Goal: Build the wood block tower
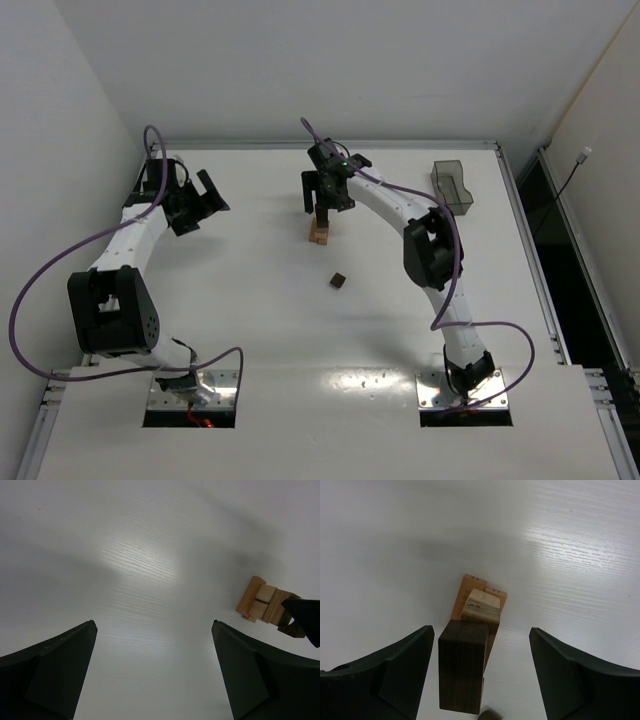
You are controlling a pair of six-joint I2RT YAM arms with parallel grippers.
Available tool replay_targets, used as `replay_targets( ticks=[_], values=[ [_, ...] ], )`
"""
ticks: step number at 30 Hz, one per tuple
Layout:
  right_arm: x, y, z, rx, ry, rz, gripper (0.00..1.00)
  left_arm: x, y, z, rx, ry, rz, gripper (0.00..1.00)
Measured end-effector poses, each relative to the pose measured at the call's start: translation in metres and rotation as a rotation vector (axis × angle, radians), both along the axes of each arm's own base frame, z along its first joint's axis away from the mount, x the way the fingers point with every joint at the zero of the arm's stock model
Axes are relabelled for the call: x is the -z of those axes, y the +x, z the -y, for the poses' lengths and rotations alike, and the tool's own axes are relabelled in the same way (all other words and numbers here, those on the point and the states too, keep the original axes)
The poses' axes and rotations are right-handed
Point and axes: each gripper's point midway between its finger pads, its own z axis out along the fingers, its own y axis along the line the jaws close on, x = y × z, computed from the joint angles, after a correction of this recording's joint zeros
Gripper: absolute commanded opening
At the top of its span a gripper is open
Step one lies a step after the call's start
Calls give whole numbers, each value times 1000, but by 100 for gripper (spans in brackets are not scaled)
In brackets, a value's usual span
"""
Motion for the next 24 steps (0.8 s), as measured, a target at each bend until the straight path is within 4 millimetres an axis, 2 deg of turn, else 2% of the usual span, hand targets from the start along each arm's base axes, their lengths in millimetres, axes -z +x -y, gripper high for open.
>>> replay_targets(
  ticks=[5, 10, 24],
  values=[
    [2, -1, 1, 2, -5, -4, 73, 0, 0, 0, 0, 0, 0, 100],
    [2, -1, 1, 4, -5, -7, 65, 3, 0, 0, 0, -1, -10, 100],
    [-1, 2, 3, 15, -15, 9, 65, 5, 0, 0, 0, -2, -14, 100]
  ],
)
